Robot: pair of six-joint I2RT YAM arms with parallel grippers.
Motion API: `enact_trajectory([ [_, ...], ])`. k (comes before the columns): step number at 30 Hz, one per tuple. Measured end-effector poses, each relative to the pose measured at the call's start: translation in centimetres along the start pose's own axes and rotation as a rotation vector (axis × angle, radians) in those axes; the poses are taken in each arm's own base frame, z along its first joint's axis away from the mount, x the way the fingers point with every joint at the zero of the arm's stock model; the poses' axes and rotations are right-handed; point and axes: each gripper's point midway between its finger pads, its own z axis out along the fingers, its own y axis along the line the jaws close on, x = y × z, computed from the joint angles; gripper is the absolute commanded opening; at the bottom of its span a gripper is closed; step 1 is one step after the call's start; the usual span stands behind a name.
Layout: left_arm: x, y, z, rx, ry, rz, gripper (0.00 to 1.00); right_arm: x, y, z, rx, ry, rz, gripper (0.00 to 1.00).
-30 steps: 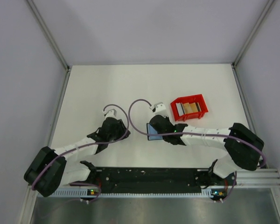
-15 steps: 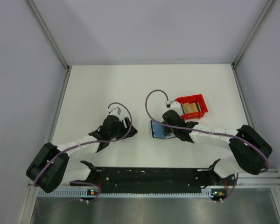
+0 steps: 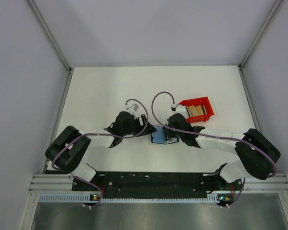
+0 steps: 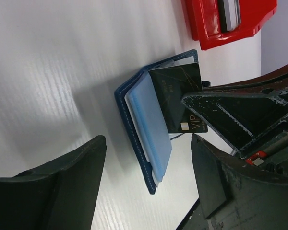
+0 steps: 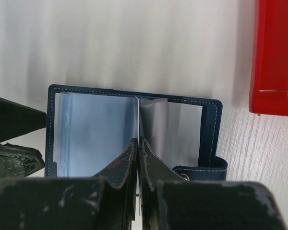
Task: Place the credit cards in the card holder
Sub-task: Insert the credit card into the card holder.
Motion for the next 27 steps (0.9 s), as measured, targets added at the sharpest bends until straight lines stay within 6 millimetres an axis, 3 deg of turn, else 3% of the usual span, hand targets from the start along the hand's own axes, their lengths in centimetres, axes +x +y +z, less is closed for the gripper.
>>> enact_trajectory([
  [1, 0.1, -0.2, 0.3, 0.009, 0.008, -0.005, 0.69, 0.0, 0.0, 0.0, -0.004, -0.001, 0.004, 0.00],
  [9, 1.2, -0.3, 1.2, 0.030, 0.049, -0.032, 0.05, 0.0, 0.1, 0.2, -0.029, 0.003, 0.029, 0.00],
  [10, 1.3, -0.2, 1.3, 0.029, 0.053, -0.032, 0.00, 0.0, 0.2, 0.2, -0.033, 0.005, 0.034, 0.00],
  [18, 1.6, 0.8, 1.1, -0.032, 0.079, -0.003, 0.00, -0.3, -0.7, -0.5, -0.032, 0.014, 0.067, 0.00],
  [27, 0.9, 0.3, -1.0, -0.112, 0.082, 0.024, 0.00, -3.5, 0.2, -2.6, -0.056, -0.036, 0.047, 0.00],
])
